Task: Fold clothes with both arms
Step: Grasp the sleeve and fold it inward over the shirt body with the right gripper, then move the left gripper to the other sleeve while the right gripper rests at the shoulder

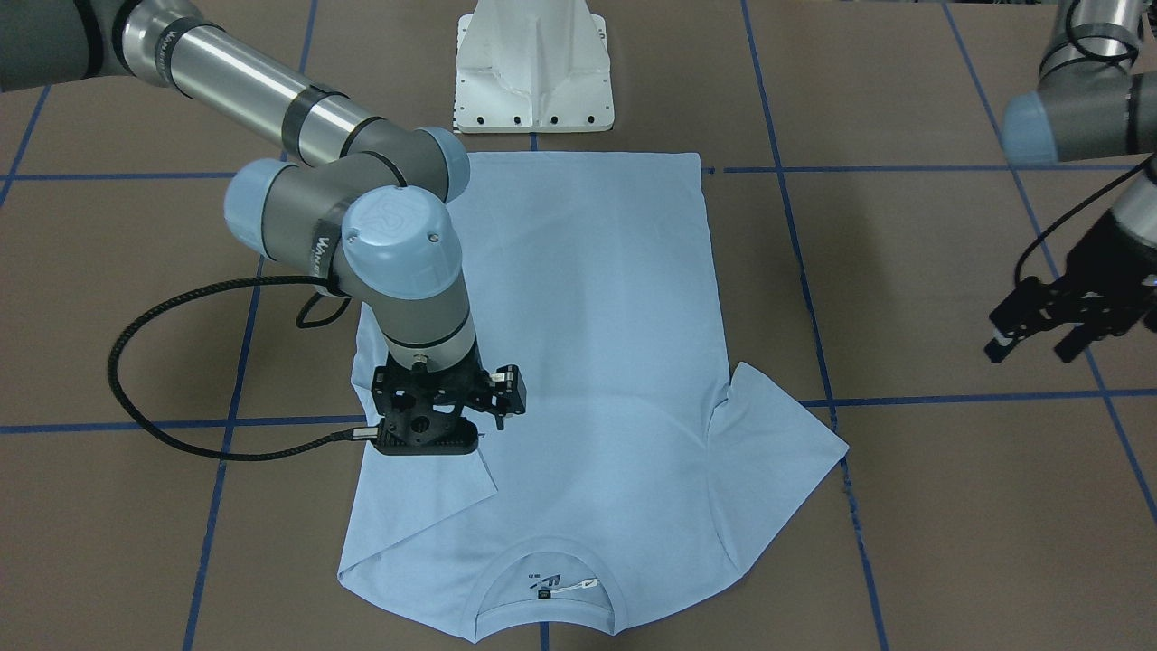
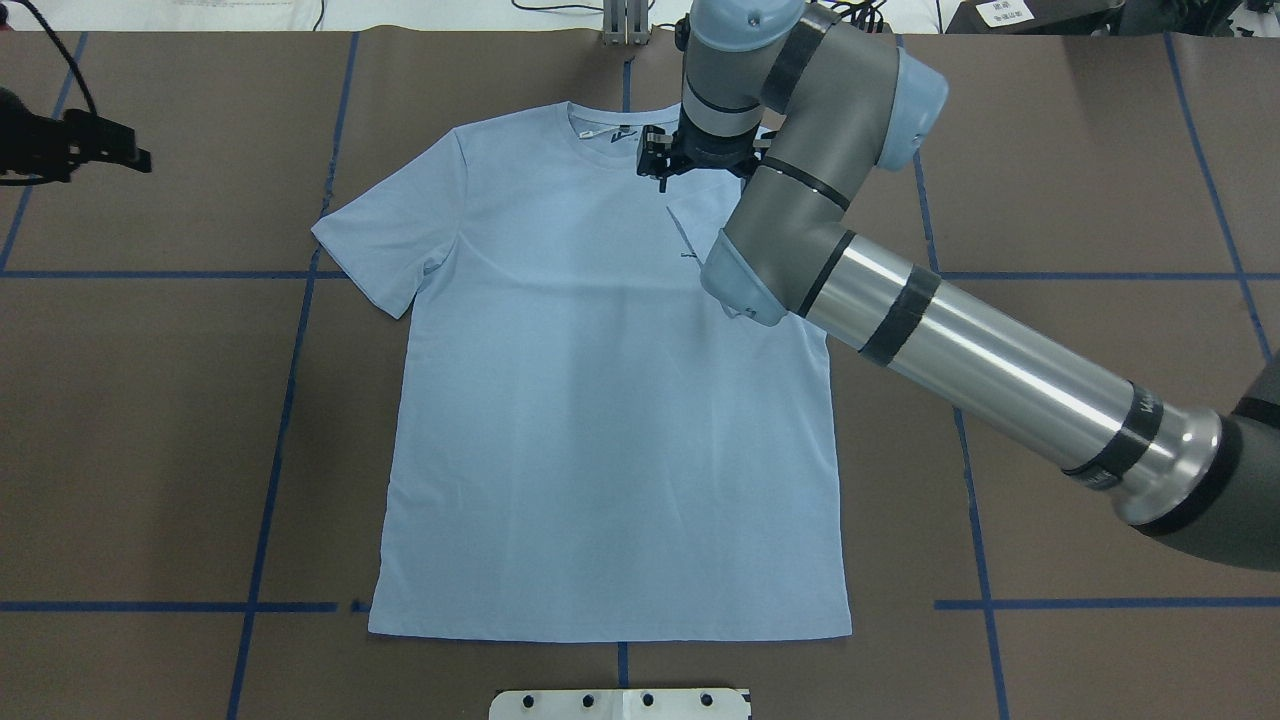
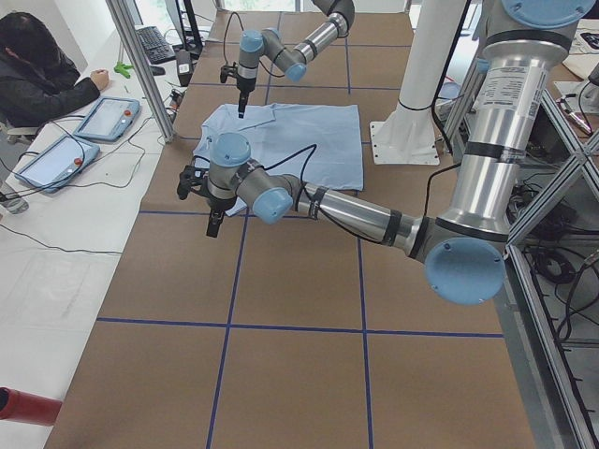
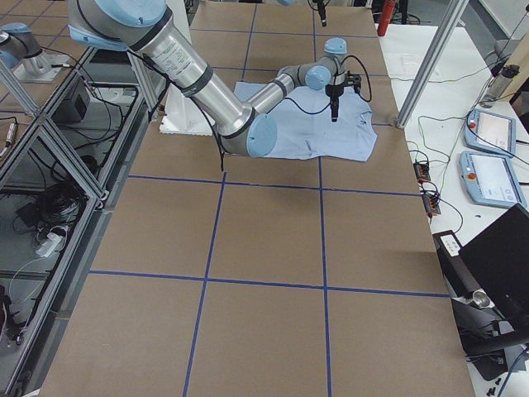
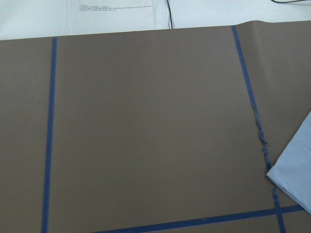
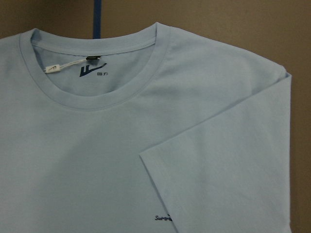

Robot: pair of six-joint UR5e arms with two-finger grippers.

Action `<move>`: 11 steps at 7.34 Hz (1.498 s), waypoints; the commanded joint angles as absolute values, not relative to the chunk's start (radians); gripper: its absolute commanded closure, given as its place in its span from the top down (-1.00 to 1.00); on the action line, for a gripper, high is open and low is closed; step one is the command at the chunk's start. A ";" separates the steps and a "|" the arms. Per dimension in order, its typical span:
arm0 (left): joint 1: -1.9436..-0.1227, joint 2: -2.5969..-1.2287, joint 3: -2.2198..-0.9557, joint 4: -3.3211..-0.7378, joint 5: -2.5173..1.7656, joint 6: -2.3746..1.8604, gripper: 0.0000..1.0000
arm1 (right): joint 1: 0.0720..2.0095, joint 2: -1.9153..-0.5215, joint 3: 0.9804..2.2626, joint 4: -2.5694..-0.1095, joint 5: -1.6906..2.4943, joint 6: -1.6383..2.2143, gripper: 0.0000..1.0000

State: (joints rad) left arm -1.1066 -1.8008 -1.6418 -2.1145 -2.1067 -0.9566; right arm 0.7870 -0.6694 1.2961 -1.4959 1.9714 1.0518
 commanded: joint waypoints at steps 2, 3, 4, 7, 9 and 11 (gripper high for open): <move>-0.892 -2.018 -1.400 -2.187 -1.855 -1.250 1.00 | 0.876 -0.790 1.500 -1.725 2.019 0.877 1.00; -0.888 -2.025 -1.319 -2.285 -1.836 -1.252 1.00 | 0.897 -0.808 1.529 -1.752 2.041 0.836 1.00; -0.885 -2.039 -1.272 -2.307 -1.830 -1.250 1.00 | 0.896 -0.822 1.532 -1.747 2.054 0.835 1.00; -0.833 -2.059 -1.232 -2.307 -1.736 -1.246 0.98 | 0.897 -0.825 1.528 -1.738 2.051 0.834 1.00; -0.808 -2.060 -1.232 -2.301 -1.735 -1.241 0.93 | 0.896 -0.825 1.526 -1.736 2.049 0.834 1.00; -0.810 -2.051 -1.235 -2.301 -1.735 -1.232 0.86 | 0.896 -0.822 1.525 -1.736 2.048 0.836 1.00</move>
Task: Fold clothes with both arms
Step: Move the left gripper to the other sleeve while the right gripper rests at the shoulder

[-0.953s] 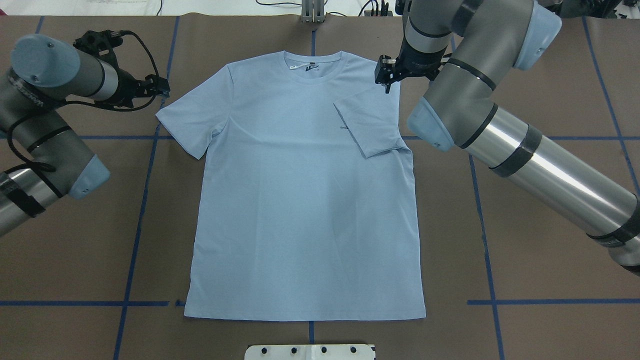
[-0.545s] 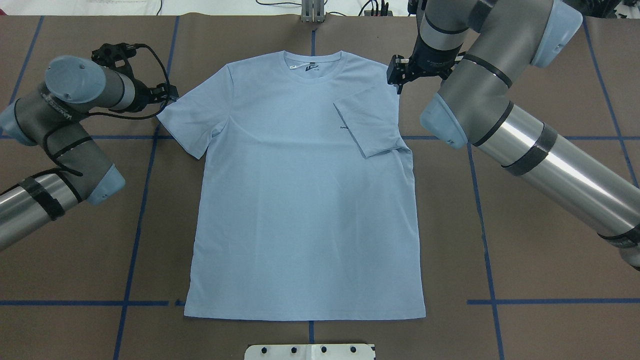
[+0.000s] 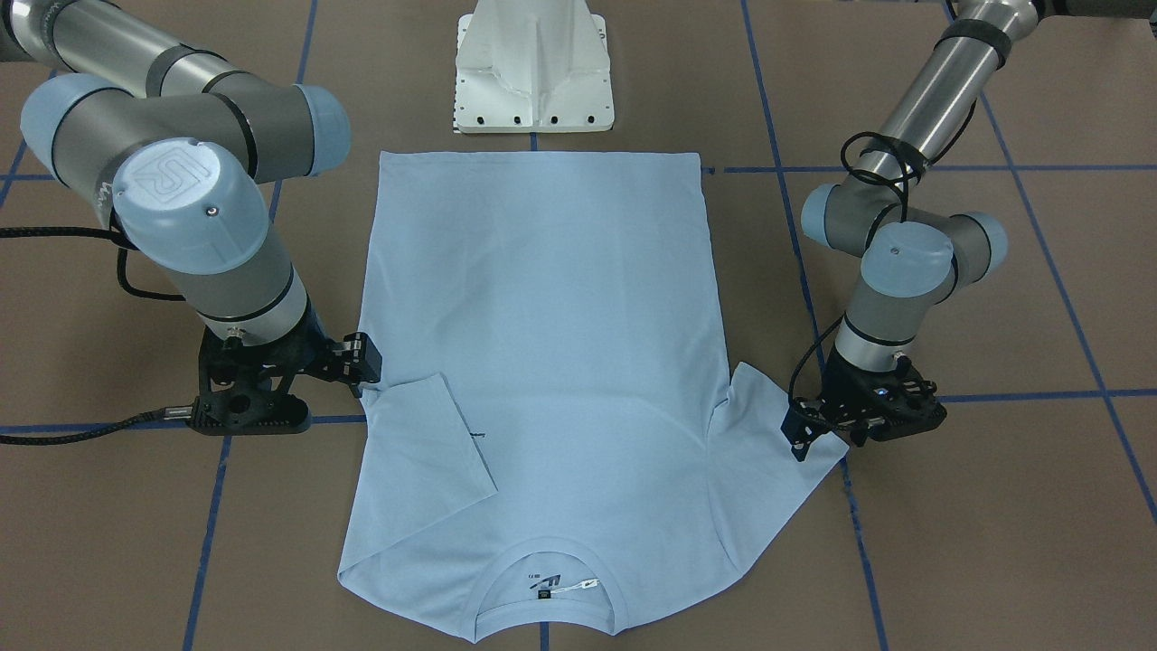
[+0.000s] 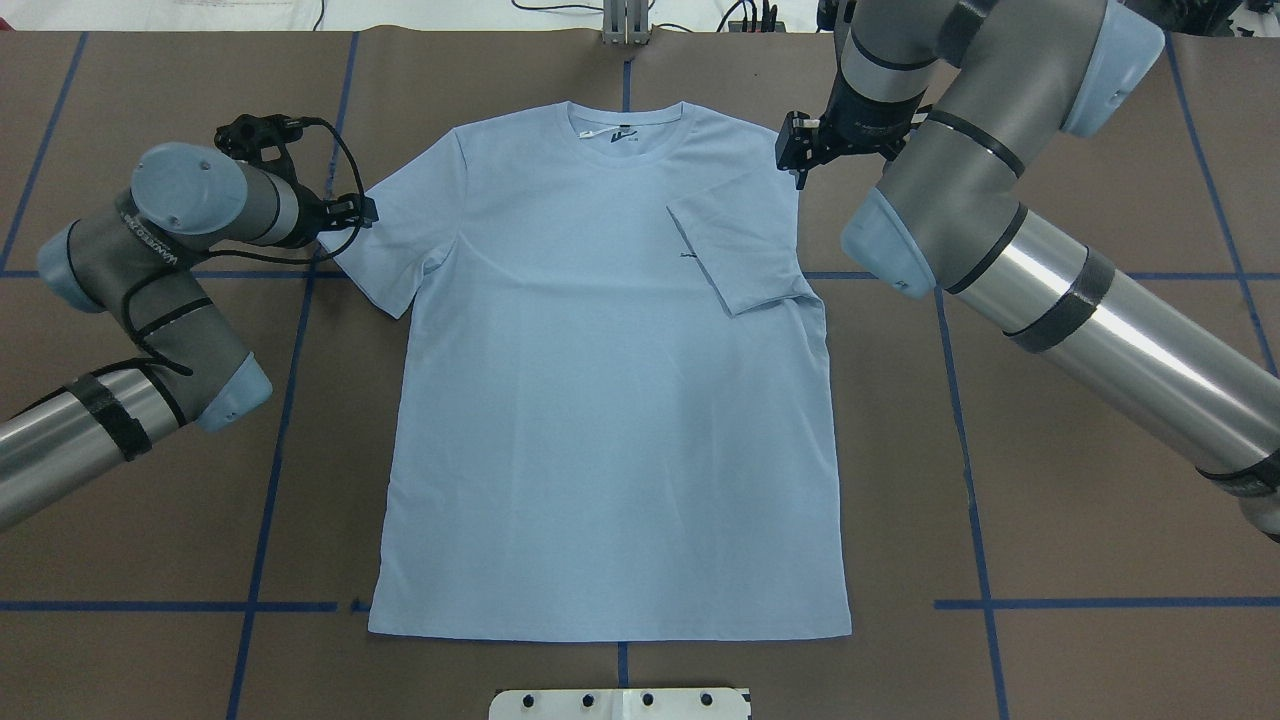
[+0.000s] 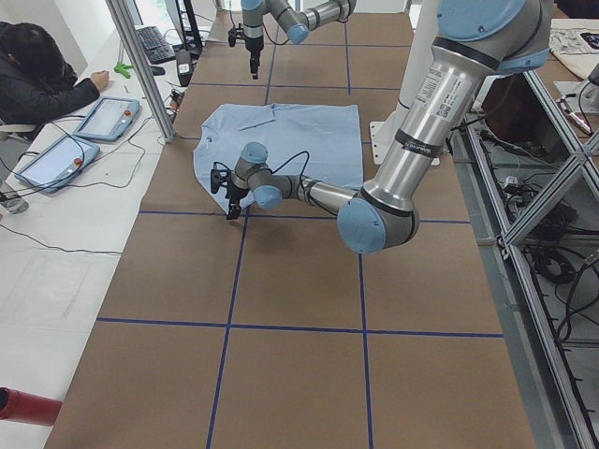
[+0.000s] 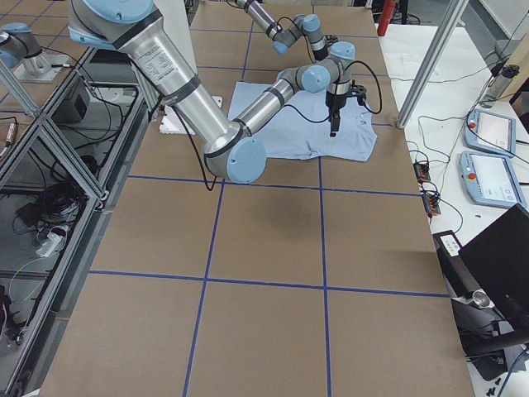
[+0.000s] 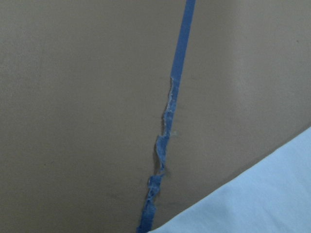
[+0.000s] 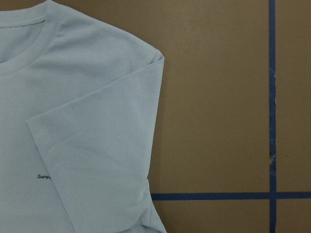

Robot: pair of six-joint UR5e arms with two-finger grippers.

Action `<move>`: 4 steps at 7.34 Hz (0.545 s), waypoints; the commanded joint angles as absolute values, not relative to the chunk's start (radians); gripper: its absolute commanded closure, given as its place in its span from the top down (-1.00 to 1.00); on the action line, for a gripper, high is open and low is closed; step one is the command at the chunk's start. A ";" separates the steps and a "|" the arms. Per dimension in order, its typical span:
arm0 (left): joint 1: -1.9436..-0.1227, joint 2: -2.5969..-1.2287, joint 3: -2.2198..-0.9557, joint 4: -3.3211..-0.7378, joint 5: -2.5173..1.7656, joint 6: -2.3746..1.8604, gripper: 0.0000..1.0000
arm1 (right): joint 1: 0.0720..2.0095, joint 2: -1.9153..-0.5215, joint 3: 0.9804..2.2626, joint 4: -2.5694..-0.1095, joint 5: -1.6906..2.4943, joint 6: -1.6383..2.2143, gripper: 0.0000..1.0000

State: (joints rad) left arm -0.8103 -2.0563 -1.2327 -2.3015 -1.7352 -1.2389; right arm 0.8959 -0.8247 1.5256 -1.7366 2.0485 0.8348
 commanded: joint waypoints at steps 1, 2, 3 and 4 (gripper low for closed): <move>-0.811 -2.049 -1.236 -2.299 -1.736 -1.232 0.81 | 0.896 -0.821 1.525 -1.736 2.048 0.838 1.00; -0.815 -2.048 -1.239 -2.299 -1.736 -1.230 0.80 | 0.896 -0.821 1.525 -1.736 2.048 0.838 1.00; -0.816 -2.048 -1.239 -2.298 -1.736 -1.220 0.78 | 0.896 -0.821 1.525 -1.735 2.048 0.838 1.00; -0.818 -2.048 -1.239 -2.298 -1.736 -1.218 0.71 | 0.896 -0.821 1.525 -1.735 2.048 0.838 1.00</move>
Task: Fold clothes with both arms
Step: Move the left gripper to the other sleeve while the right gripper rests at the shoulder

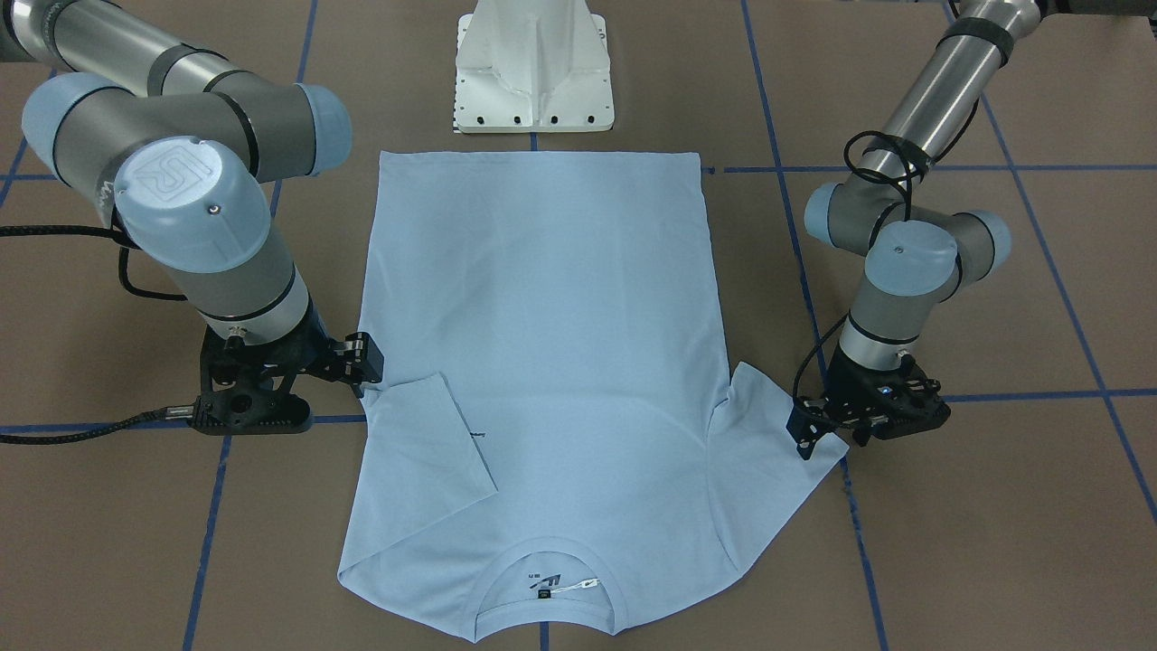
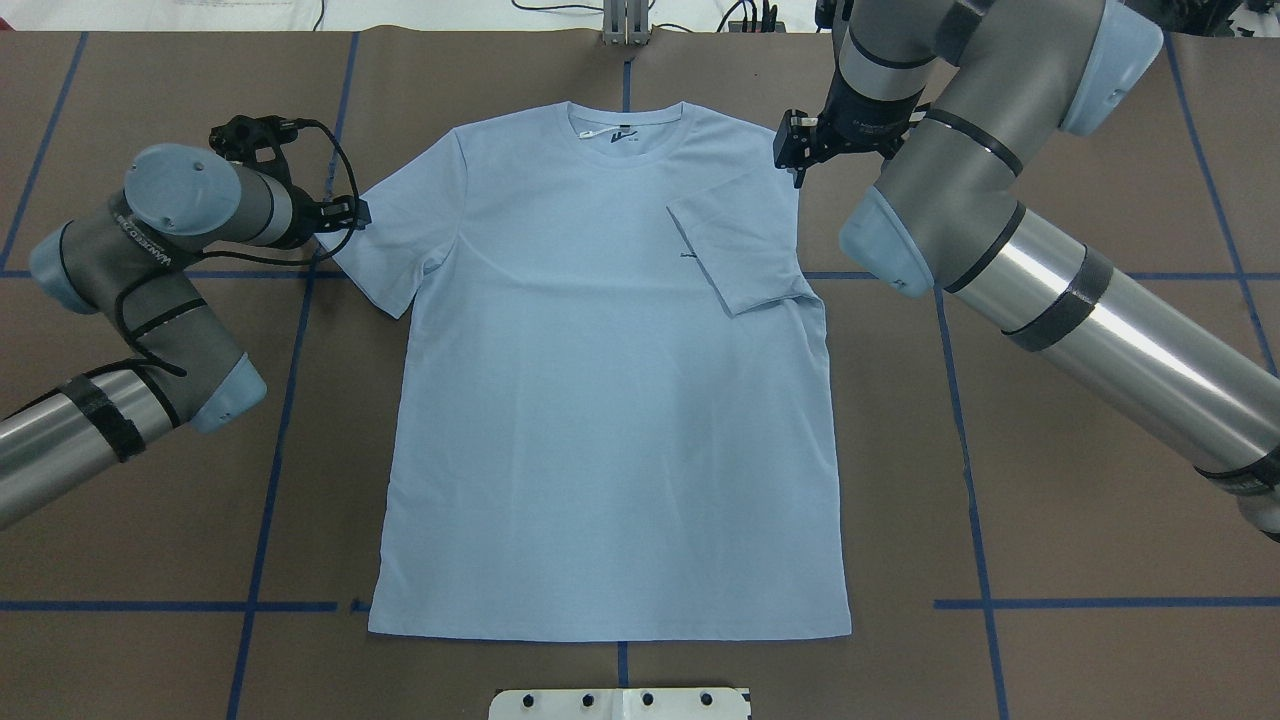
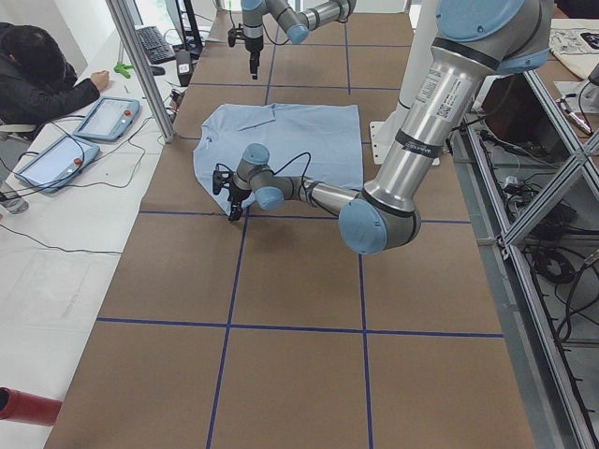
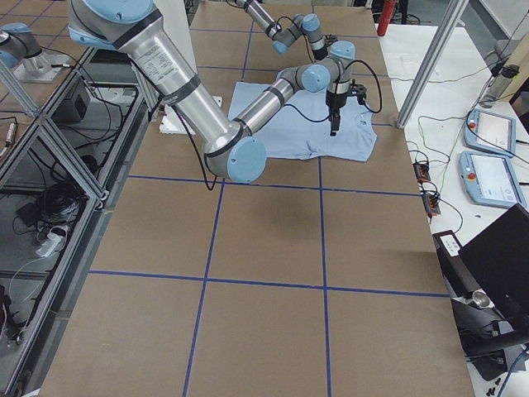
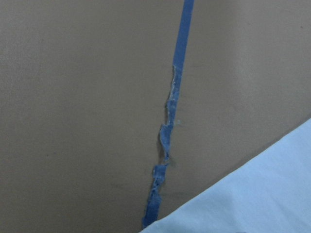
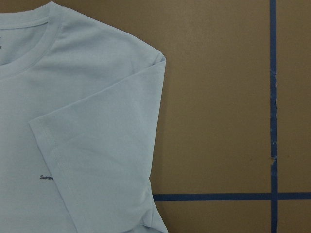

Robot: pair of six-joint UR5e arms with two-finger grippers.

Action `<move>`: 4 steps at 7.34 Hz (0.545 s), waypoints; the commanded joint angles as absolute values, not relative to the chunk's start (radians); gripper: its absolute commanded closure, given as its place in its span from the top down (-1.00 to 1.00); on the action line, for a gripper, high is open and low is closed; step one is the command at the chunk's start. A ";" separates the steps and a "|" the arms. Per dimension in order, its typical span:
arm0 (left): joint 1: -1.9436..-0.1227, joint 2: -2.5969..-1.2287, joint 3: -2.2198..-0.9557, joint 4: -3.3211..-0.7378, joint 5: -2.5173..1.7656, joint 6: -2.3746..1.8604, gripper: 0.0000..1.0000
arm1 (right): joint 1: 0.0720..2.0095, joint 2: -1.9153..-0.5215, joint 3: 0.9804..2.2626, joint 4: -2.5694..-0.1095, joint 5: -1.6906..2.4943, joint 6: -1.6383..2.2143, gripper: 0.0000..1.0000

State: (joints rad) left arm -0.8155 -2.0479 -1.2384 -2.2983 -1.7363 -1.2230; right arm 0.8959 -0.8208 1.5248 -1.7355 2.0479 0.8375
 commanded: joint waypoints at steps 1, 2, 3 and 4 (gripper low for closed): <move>-0.819 -2.048 -1.241 -2.298 -1.736 -1.218 0.61 | 0.894 -0.821 1.523 -1.735 2.048 0.838 1.00; -0.821 -2.048 -1.241 -2.298 -1.736 -1.218 0.45 | 0.894 -0.821 1.522 -1.736 2.048 0.838 1.00; -0.821 -2.048 -1.241 -2.298 -1.736 -1.218 0.25 | 0.894 -0.822 1.522 -1.735 2.048 0.838 1.00; -0.819 -2.048 -1.247 -2.290 -1.738 -1.218 0.04 | 0.894 -0.824 1.522 -1.736 2.048 0.836 1.00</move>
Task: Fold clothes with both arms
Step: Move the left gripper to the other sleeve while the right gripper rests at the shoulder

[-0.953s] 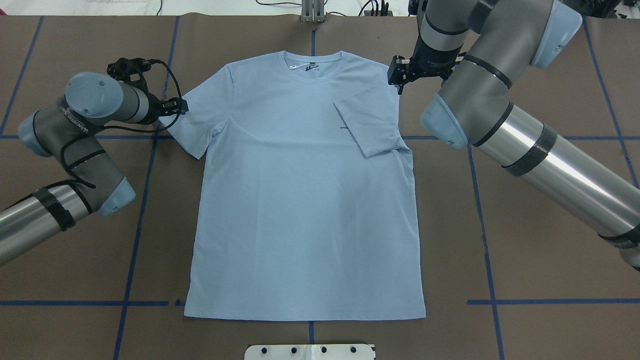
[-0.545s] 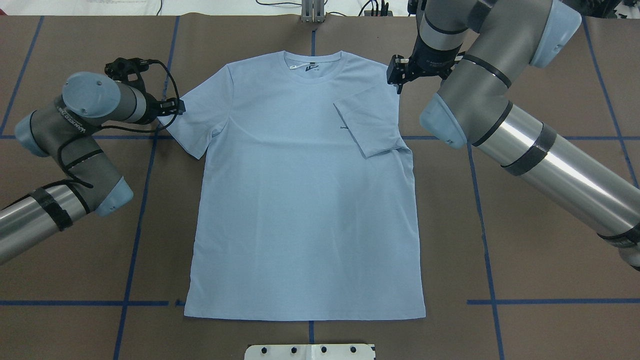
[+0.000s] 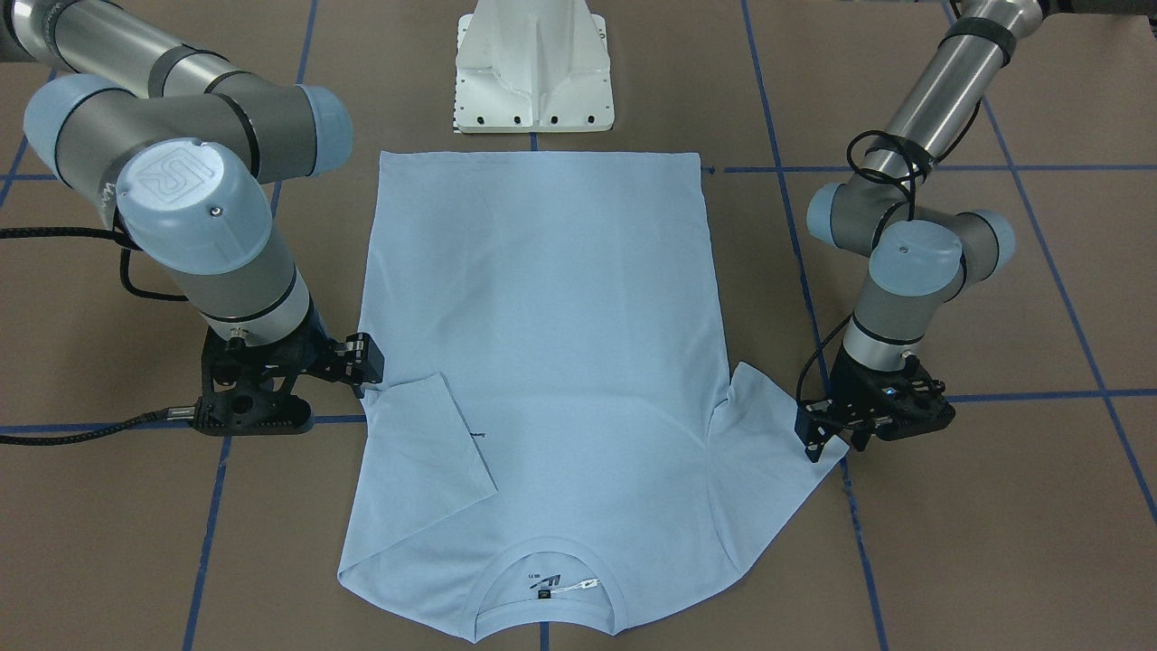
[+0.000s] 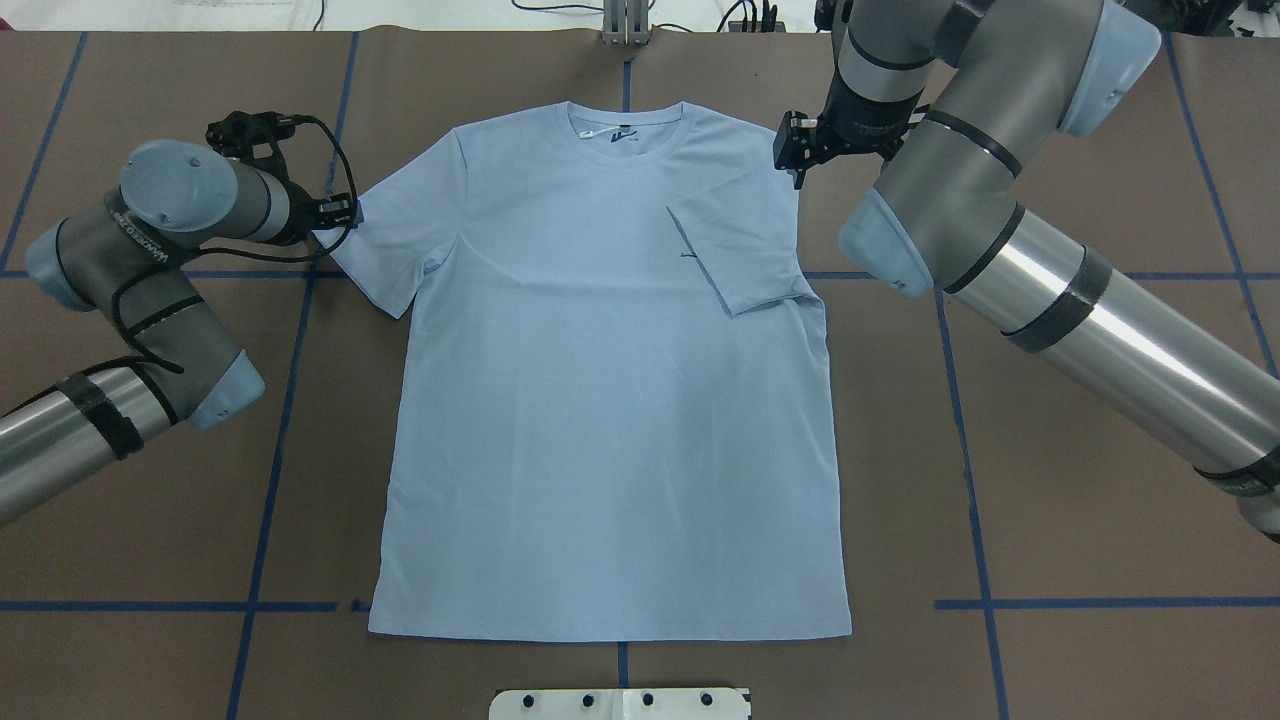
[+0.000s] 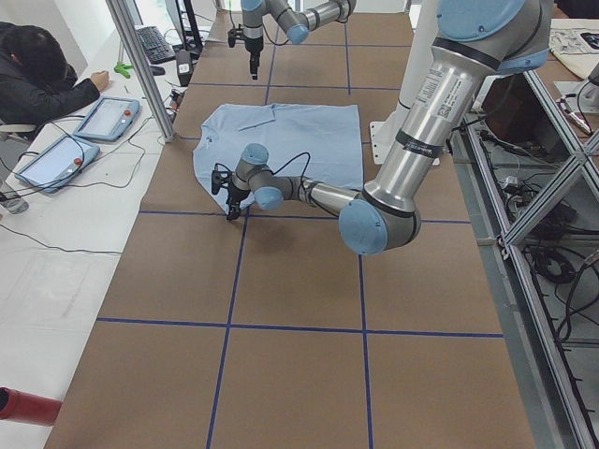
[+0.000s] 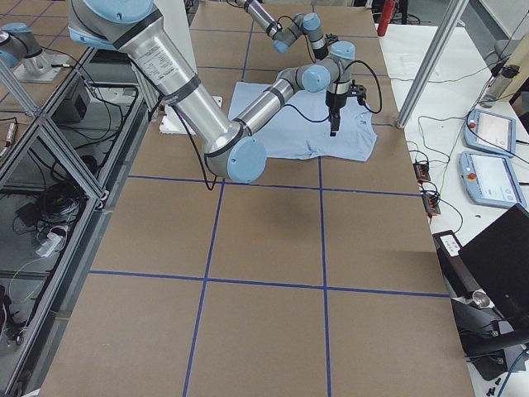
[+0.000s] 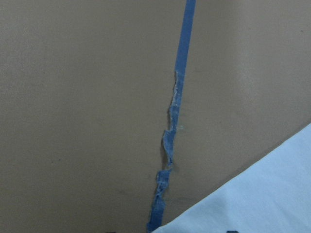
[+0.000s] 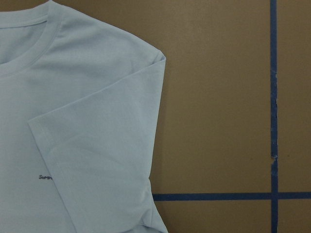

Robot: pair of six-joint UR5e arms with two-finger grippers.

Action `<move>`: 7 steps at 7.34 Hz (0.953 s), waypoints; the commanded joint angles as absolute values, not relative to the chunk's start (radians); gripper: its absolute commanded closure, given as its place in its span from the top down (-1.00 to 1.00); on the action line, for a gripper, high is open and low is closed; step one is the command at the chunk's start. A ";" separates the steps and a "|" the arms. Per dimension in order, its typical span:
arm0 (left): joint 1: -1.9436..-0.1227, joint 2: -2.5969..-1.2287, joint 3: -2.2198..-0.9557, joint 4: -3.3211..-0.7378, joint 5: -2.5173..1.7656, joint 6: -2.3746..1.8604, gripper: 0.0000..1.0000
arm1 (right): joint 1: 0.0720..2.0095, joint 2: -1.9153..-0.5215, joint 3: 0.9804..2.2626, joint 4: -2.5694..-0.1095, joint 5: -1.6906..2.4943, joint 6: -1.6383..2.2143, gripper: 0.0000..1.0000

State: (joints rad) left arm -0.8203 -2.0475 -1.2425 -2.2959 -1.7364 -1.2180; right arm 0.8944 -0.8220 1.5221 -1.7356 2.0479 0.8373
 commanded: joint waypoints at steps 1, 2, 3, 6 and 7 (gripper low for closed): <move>-0.819 -2.048 -1.253 -2.283 -1.738 -1.218 -0.17 | 0.891 -0.822 1.522 -1.736 2.045 0.838 1.00; -0.819 -2.049 -1.259 -2.283 -1.740 -1.218 -0.49 | 0.891 -0.822 1.522 -1.736 2.045 0.838 1.00; -0.821 -2.048 -1.276 -2.275 -1.741 -1.218 -0.91 | 0.891 -0.824 1.522 -1.736 2.045 0.838 1.00; -0.815 -2.075 -1.402 -2.082 -1.747 -1.224 -1.00 | 0.893 -0.824 1.522 -1.735 2.045 0.836 1.00; -0.810 -2.141 -1.401 -2.028 -1.747 -1.254 -1.00 | 0.893 -0.825 1.522 -1.735 2.045 0.836 1.00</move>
